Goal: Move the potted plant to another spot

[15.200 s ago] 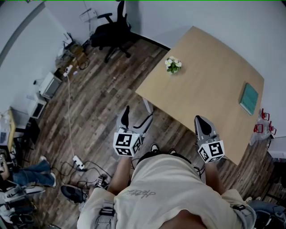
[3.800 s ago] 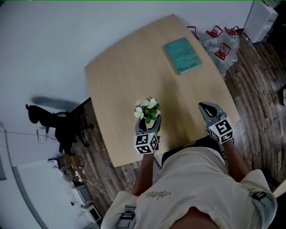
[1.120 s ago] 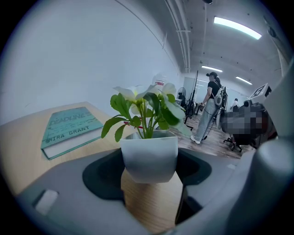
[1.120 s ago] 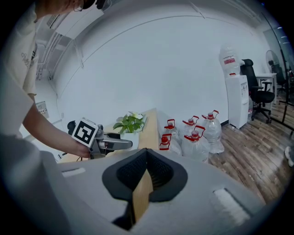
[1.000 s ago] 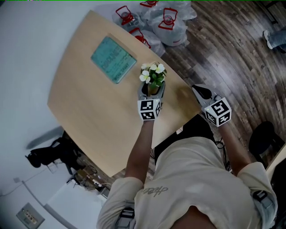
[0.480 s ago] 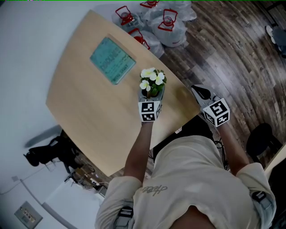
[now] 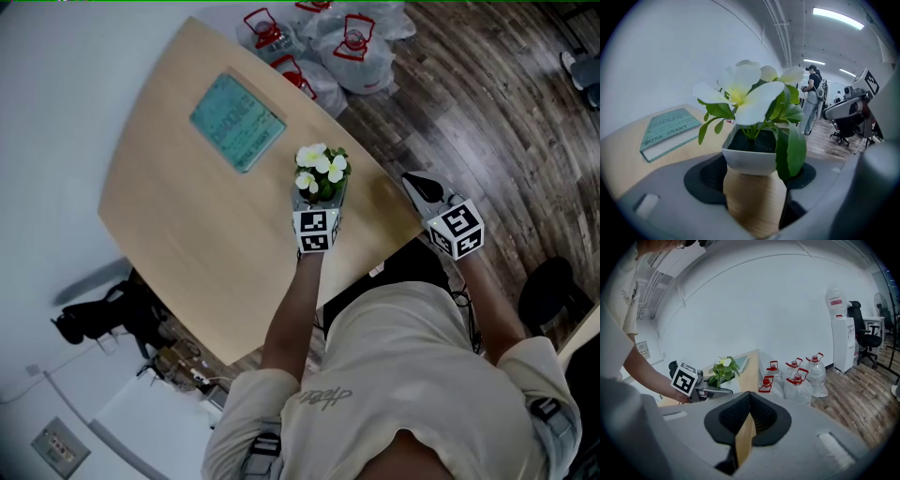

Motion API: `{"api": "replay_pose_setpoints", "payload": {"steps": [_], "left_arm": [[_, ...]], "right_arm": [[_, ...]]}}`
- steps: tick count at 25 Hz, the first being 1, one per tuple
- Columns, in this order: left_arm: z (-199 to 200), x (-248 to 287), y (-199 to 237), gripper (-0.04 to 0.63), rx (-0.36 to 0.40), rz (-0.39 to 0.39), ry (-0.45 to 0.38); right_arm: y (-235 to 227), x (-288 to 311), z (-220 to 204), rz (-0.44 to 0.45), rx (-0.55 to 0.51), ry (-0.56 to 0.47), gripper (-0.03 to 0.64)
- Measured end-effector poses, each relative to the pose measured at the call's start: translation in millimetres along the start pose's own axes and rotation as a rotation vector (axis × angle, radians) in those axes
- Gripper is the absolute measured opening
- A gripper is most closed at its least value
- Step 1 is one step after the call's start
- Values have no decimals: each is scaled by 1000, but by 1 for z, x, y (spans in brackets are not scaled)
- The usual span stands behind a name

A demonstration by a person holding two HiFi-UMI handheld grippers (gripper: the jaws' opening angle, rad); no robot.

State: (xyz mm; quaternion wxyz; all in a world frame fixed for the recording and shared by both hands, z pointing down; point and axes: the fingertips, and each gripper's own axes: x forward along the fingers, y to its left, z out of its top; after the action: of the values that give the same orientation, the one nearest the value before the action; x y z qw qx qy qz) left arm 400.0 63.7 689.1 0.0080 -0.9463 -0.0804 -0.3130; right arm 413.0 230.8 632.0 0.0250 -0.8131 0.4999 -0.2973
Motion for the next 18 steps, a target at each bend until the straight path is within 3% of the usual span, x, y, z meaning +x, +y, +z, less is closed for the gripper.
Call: {"api": "replay_pose_setpoints", "payload": {"steps": [11, 18], "left_arm": [[-27, -14, -7, 380, 22, 29, 94], [-37, -42, -3, 370, 28, 57, 104]], "right_arm": [[9, 4, -2, 26, 5, 0, 3], [28, 14, -2, 72, -17, 3, 3]]}}
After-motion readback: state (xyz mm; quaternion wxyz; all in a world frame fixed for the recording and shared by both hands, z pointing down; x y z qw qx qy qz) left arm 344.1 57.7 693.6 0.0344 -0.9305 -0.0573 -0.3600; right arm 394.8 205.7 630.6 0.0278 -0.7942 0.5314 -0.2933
